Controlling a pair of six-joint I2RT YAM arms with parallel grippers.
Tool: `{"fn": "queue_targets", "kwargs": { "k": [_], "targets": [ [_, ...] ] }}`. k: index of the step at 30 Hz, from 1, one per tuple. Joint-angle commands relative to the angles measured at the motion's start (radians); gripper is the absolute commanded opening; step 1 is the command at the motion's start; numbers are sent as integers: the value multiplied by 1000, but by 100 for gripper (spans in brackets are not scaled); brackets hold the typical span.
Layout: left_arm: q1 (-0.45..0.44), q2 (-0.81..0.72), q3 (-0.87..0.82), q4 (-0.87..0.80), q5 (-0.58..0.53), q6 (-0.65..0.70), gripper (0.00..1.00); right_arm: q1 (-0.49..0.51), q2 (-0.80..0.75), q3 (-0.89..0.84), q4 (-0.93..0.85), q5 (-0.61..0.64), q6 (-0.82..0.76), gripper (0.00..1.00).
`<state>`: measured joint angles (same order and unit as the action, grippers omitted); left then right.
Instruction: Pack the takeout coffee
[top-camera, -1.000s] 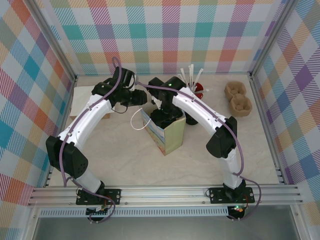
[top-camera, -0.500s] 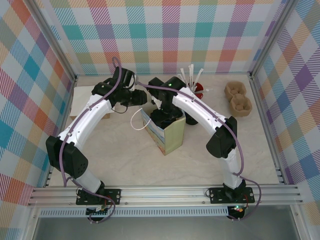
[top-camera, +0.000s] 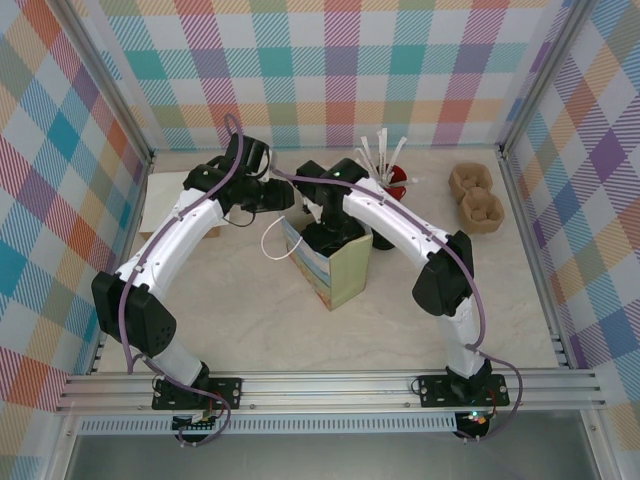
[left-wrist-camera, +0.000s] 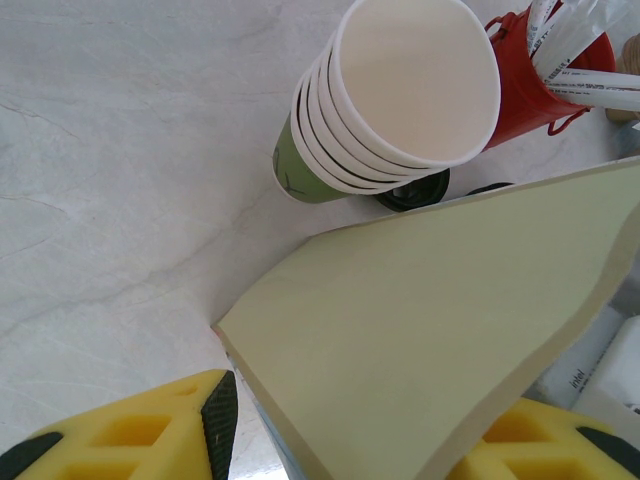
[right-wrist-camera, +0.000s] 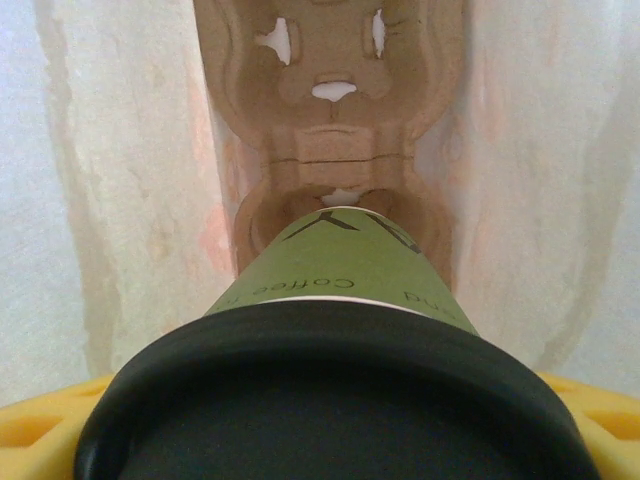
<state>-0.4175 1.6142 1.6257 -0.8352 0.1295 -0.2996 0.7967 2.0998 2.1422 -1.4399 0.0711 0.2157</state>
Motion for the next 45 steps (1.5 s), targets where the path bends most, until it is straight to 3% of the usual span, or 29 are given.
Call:
{"fn": "queue_targets", "kwargs": {
  "k": [1,45],
  "targets": [
    [-7,-28,-3,-1,-8,-9,48,-13,-17,-29,15,-7,-22,83],
    [-7,-36,-5,-1,-10,-10,48,-20,3,-79,36,-14,-20,83]
  ]
}}
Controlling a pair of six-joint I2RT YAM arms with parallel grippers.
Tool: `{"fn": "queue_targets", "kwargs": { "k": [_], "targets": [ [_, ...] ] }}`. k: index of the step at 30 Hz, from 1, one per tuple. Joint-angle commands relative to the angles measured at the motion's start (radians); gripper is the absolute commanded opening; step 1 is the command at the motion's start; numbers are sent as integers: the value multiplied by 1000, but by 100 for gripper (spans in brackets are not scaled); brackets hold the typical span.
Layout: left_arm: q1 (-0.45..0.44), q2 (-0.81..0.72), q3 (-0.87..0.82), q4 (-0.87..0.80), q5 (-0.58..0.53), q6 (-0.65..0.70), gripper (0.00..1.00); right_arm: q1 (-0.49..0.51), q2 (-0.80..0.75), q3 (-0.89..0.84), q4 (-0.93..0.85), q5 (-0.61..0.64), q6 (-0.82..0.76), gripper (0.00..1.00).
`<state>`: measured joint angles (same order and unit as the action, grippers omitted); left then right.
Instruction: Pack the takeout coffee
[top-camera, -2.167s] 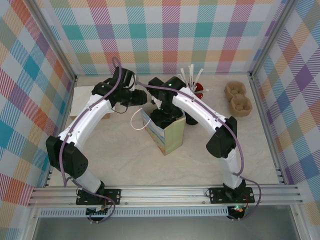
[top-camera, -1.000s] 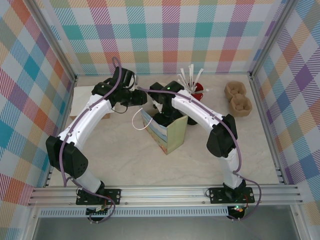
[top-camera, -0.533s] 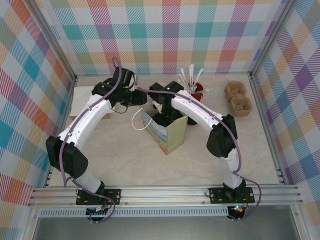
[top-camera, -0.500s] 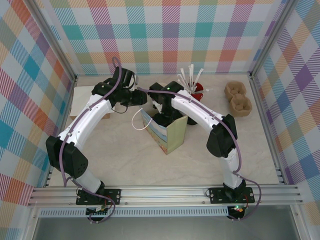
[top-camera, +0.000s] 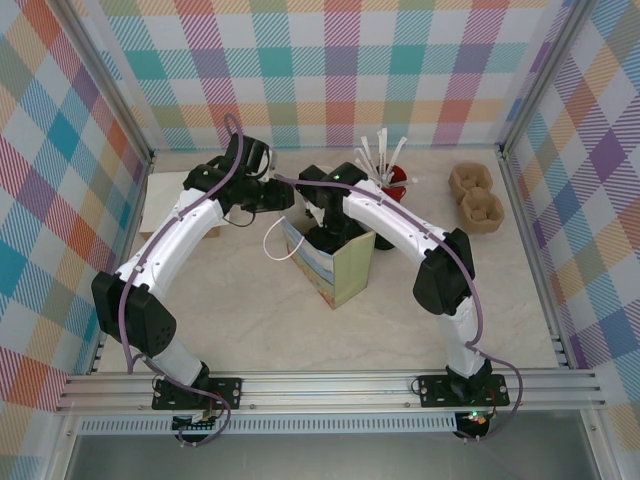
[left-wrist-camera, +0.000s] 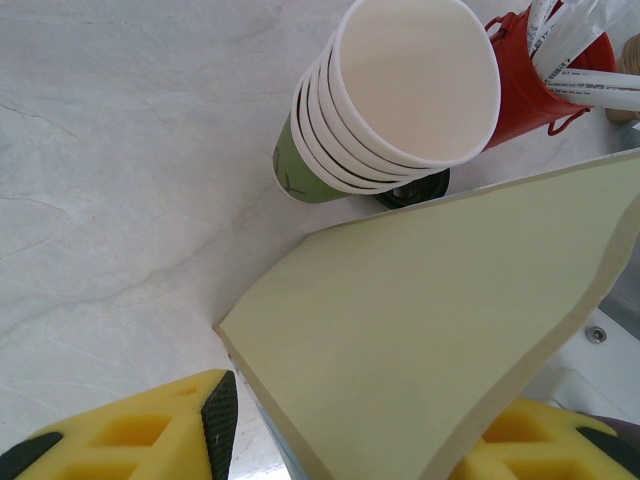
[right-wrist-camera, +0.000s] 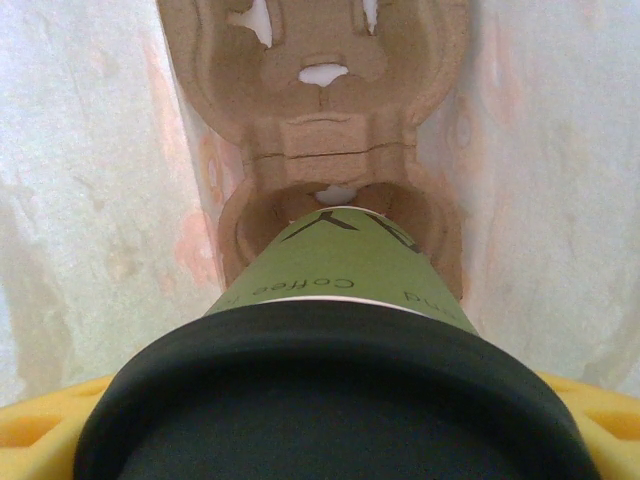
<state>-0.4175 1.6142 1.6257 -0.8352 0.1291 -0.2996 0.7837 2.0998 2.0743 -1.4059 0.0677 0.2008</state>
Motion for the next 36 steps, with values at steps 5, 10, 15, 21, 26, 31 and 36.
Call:
{"fn": "queue_targets", "kwargs": {
  "k": [5,10,15,21,26,31,36],
  "targets": [
    [-7,-34,-7,-1,-12,-9,48,-7,0,-19,27,-12,-10,83],
    [-7,-30,-7,-1,-25,-12,48,-8,-21,-53,71,-19,-18,83],
    [-6,-23,-7,-2,-32,-13,48,-7,-37,-70,90,-18,-25,83],
    [-6,-19,-4,-1,-25,-13,48,-8,-41,-72,94,-14,-28,83],
    [-6,-20,-4,-2,-25,-13,48,-7,-34,-76,94,-16,-29,83],
    [-6,-17,-4,-2,-26,-12,48,-7,-35,-78,101,-15,-31,83],
    [-7,-17,-7,-2,-28,-13,48,-7,-40,-83,108,-12,-32,83]
  ]
}}
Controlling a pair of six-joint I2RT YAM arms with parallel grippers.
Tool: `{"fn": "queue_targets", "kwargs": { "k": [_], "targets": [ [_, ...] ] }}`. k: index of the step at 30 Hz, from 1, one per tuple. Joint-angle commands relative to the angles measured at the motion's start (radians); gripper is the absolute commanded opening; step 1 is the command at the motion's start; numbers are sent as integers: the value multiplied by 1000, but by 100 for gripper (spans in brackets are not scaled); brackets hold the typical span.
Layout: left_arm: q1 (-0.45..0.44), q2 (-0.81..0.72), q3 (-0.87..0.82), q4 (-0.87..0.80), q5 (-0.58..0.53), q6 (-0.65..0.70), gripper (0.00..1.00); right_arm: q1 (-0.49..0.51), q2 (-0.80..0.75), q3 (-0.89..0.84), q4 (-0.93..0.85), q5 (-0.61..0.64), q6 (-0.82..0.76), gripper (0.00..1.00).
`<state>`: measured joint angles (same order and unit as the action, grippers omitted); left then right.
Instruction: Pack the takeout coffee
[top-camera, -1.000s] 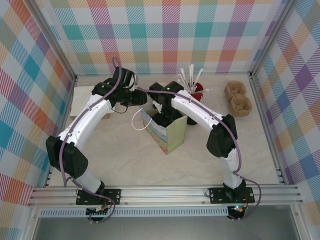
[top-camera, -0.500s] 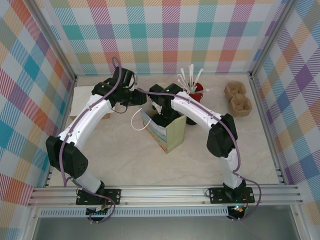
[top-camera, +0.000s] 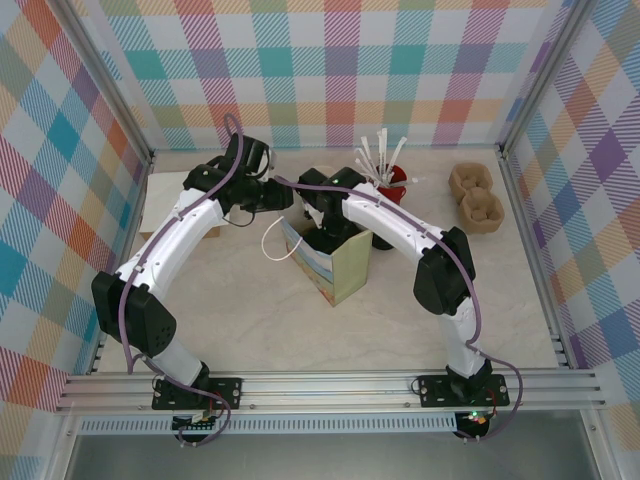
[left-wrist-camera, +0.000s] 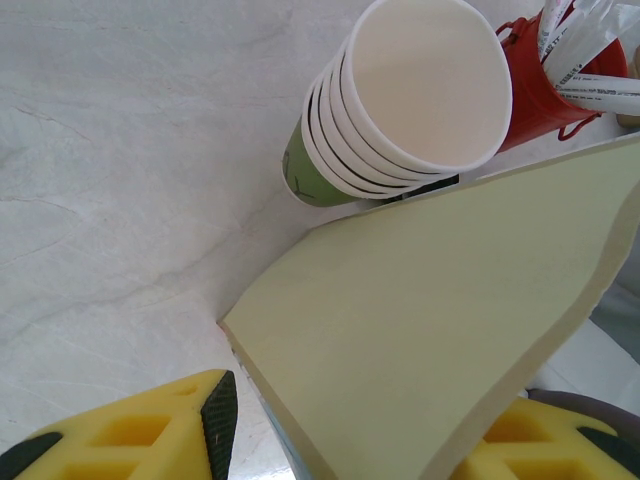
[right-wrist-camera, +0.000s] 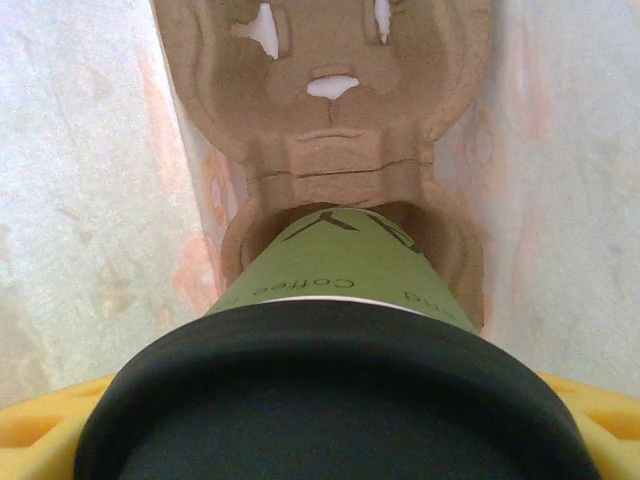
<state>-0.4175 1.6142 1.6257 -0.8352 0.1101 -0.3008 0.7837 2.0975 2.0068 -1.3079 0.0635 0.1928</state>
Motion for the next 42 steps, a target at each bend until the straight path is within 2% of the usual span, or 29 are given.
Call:
{"fn": "queue_targets", "kwargs": {
  "k": [1,15,42],
  "targets": [
    [-5,-15,-5,-2,-11,-12,48,-7,-39,-16,11,-10,-26,83],
    [-5,-12,-4,1,-10,-14,48,-5,-70,-26,36,8,-36,83],
    [-5,-16,-8,-1,-7,-15,48,-9,-5,-109,84,3,-42,83]
  ]
}}
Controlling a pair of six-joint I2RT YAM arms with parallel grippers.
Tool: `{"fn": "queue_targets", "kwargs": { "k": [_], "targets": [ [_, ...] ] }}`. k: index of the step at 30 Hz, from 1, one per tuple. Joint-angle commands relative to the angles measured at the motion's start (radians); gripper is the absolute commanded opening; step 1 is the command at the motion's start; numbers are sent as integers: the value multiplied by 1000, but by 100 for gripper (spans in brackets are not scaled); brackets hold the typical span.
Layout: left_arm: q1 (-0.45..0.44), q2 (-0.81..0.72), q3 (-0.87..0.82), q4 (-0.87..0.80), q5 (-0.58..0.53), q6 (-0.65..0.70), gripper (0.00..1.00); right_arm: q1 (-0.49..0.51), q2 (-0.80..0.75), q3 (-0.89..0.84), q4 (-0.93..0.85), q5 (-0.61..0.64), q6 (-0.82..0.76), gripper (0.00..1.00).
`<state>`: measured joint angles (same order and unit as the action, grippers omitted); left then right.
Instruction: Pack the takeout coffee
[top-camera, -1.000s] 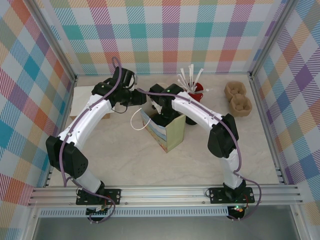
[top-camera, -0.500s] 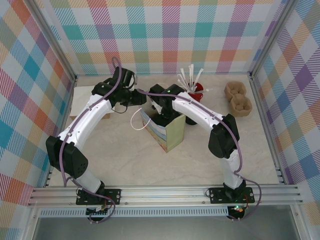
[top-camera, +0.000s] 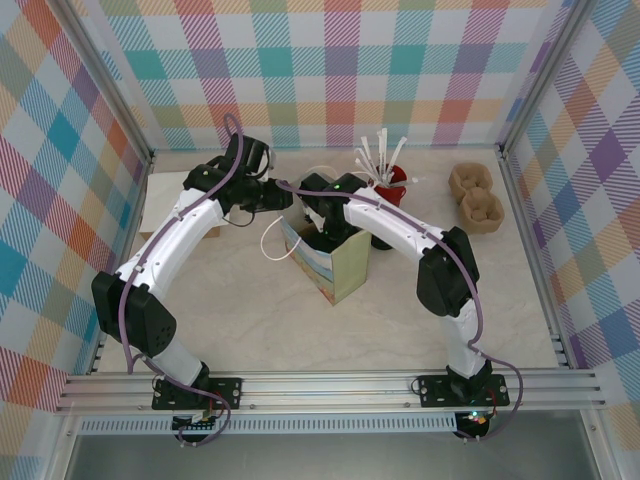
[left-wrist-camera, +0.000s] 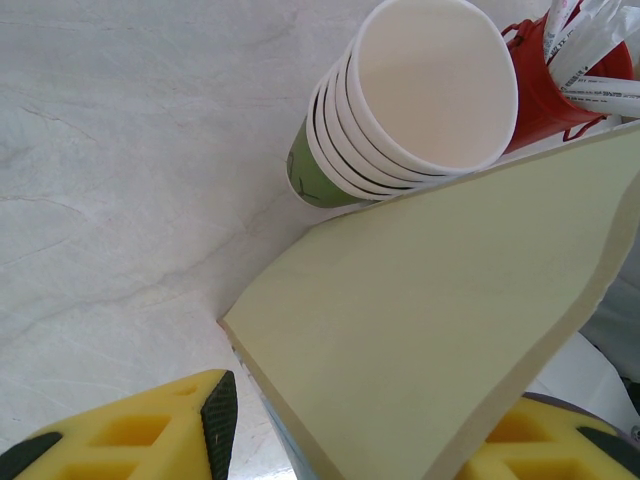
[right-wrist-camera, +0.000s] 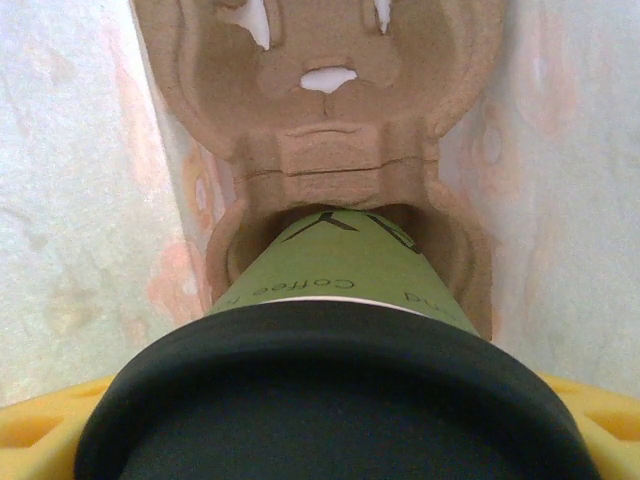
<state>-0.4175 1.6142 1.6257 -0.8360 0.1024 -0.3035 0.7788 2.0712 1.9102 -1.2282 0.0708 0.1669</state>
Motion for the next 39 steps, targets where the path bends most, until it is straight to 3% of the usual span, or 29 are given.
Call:
{"fn": "queue_targets", "kwargs": {
  "k": [1,39],
  "targets": [
    [-6,-16,-9,1,2,-12,48,-4,22,-14,5,-5,-17,83],
    [-7,-16,-1,-2,7,-12,48,-16,54,-40,-28,1,-21,84]
  ]
}}
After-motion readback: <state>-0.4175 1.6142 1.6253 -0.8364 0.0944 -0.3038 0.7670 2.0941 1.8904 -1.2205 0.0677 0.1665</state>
